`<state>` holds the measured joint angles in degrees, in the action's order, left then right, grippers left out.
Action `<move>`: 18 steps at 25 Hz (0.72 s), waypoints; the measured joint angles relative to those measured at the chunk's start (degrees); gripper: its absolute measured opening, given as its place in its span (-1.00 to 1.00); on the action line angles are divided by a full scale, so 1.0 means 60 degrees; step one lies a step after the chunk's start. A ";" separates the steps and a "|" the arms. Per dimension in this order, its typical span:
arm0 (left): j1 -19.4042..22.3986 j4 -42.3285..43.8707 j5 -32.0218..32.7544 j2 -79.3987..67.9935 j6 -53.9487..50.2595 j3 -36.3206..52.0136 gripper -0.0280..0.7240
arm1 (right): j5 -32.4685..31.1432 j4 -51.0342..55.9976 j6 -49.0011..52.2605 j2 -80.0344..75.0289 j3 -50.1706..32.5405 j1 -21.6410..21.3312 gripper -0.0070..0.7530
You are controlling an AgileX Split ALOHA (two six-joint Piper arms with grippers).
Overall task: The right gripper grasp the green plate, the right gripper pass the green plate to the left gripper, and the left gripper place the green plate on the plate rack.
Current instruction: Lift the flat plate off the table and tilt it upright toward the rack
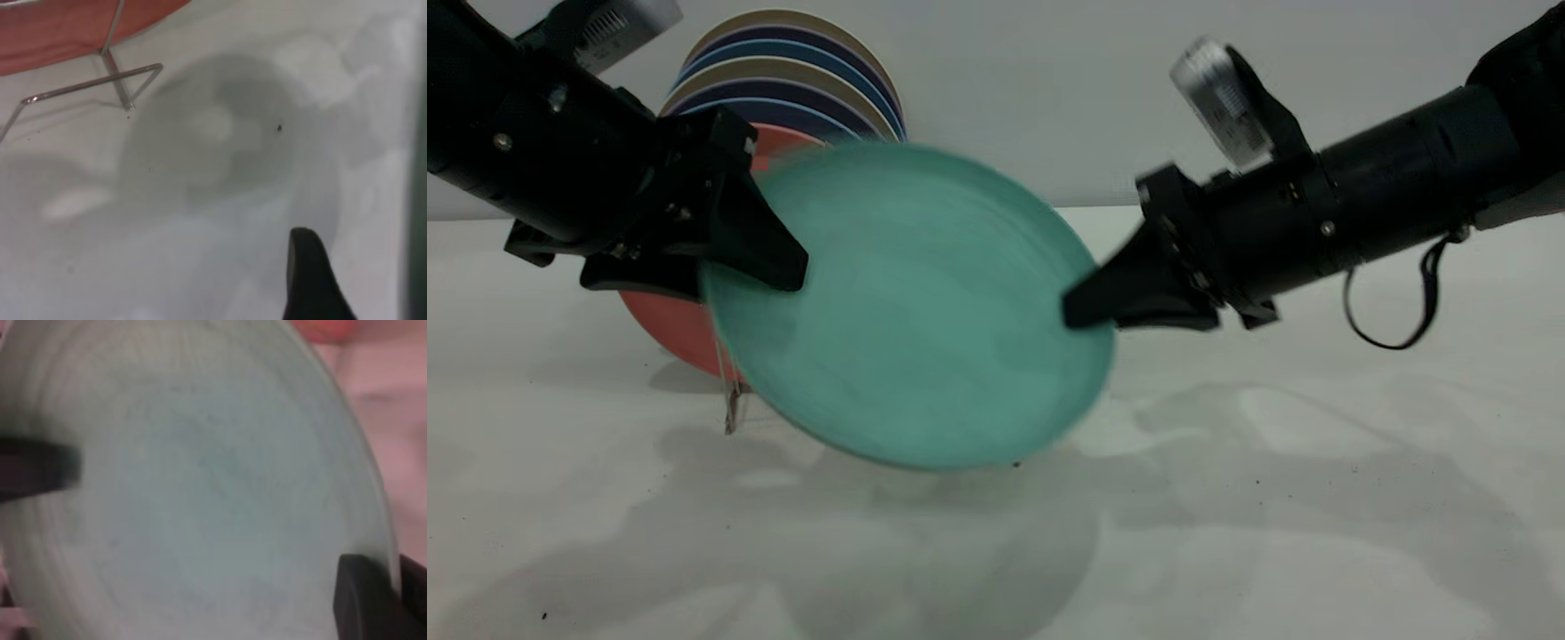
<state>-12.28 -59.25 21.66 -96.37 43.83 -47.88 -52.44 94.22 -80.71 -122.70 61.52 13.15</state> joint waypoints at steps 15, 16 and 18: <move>-0.0063 -0.1492 -0.0535 -0.0002 0.2120 -0.0059 -0.57 | 0.0022 0.0692 -0.0881 0.0000 -0.0036 -0.0112 0.24; -0.0063 -0.1314 -0.0810 -0.0002 0.2289 -0.0059 -0.57 | 0.0113 0.0645 -0.0890 0.0000 -0.0036 -0.0226 0.41; -0.0063 -0.0775 -0.1156 -0.0002 0.2428 -0.0059 -0.57 | 0.0168 0.0379 -0.0787 0.0000 -0.0036 -0.0560 0.74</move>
<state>-12.66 -63.90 14.72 -96.38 58.40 -48.24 -51.43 96.49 -85.43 -122.70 61.30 9.79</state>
